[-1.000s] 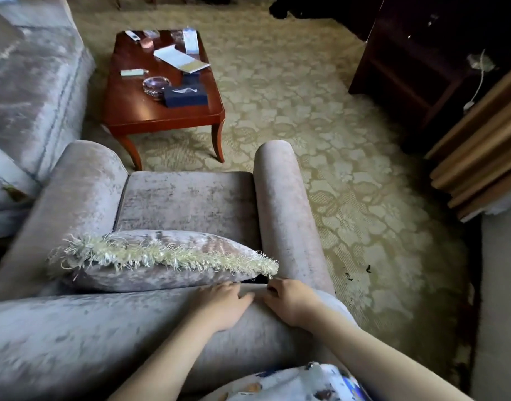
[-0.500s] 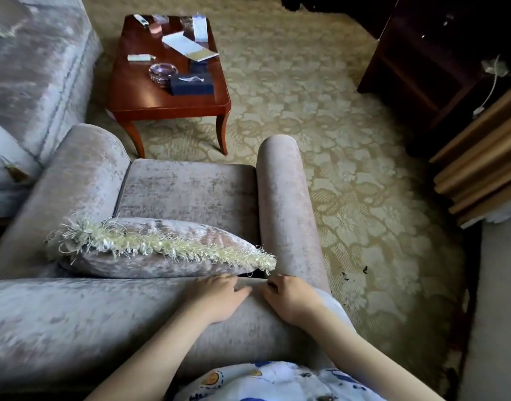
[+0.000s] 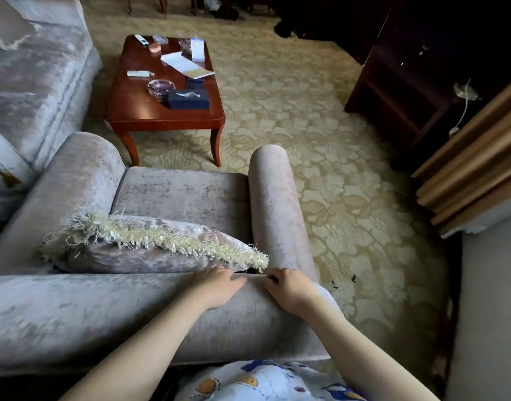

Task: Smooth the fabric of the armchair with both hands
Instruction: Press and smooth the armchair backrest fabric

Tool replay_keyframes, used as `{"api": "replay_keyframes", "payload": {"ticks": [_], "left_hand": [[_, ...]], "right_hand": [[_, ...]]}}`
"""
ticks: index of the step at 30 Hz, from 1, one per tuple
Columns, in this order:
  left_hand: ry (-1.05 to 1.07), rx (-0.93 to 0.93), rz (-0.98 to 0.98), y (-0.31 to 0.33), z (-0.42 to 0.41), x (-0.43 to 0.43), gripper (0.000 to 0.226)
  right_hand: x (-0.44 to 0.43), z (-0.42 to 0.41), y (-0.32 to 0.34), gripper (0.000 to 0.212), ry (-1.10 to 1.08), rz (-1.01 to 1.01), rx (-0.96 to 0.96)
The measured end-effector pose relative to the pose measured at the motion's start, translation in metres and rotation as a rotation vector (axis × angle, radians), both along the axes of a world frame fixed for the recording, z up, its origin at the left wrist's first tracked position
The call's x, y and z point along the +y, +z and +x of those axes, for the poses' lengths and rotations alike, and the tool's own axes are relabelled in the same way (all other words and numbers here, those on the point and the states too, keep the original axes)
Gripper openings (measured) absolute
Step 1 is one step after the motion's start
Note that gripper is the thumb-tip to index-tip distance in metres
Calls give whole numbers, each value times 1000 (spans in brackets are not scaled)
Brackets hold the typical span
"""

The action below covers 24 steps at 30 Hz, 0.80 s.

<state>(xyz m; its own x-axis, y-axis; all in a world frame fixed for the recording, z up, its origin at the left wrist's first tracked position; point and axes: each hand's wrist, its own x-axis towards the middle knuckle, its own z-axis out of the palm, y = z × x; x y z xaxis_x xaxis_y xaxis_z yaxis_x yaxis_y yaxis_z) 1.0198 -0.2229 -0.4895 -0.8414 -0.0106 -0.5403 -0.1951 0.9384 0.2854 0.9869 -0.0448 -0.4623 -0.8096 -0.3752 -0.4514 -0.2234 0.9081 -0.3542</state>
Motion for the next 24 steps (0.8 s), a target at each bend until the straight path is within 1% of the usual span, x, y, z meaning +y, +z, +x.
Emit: {"api": "replay_keyframes", "payload": {"ticks": [9, 12, 17, 20, 24], "left_hand": [[-18, -41, -3, -12, 5, 3, 55], [-19, -21, -22, -13, -8, -1, 54], [31, 8, 41, -7, -35, 7, 55], [54, 30, 50, -8, -37, 13, 51], [98, 104, 62, -6, -29, 10, 49]], "right_hand": [[4, 7, -6, 31, -2, 22, 17], [-1, -8, -7, 32, -31, 22, 2], [1, -38, 0, 27, -17, 66, -14], [12, -28, -2, 37, -41, 123, 86], [18, 8, -10, 46, 21, 171, 262]]}}
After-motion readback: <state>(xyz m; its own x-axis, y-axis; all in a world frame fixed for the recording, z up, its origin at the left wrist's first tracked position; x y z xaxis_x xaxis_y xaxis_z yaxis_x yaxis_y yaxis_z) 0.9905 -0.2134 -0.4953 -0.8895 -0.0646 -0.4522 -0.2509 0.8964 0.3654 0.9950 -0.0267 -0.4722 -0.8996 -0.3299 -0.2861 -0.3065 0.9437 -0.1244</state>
